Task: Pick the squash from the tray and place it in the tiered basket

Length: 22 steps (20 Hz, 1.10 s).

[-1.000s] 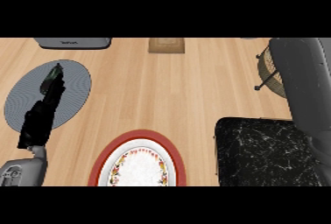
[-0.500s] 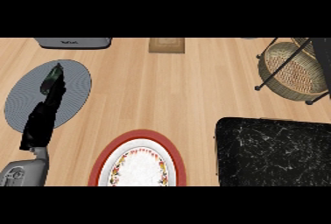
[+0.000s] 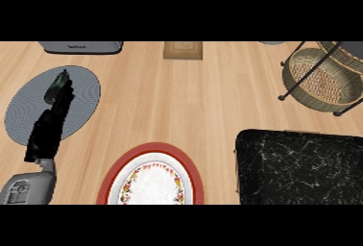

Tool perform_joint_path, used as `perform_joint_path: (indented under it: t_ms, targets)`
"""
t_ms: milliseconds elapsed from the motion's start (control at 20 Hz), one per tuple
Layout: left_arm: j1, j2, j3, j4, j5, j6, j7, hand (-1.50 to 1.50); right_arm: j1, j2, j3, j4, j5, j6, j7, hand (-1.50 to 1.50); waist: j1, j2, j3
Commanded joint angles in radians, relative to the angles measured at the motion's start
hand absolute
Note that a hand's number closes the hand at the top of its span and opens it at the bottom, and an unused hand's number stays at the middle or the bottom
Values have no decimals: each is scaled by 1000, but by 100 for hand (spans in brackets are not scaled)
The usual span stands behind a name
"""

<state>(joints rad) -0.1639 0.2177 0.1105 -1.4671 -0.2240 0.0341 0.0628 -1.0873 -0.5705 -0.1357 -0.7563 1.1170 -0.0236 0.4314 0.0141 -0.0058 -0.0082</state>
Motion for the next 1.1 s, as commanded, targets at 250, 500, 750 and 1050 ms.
perform_joint_path:
  t_ms: [250, 500, 750, 1050]
  targets:
    - [-4, -2, 16, 22, 5, 2, -13, 0, 53, 23, -134, 109, -149, 40, -47, 150, -7, 9, 9]
    - [8, 6, 17, 47, 1, -8, -52, 0, 76, 4, -173, 153, -184, 25, -68, -150, -3, 10, 8]
    - [-30, -15, 4, 27, -22, 19, 9, 0, 88, 31, -241, 73, -268, -87, -90, -150, -10, 7, 8]
    - [3, 10, 31, 48, 15, -30, -33, 0, 94, -4, -280, 32, -307, -194, -129, -150, -6, 8, 8]
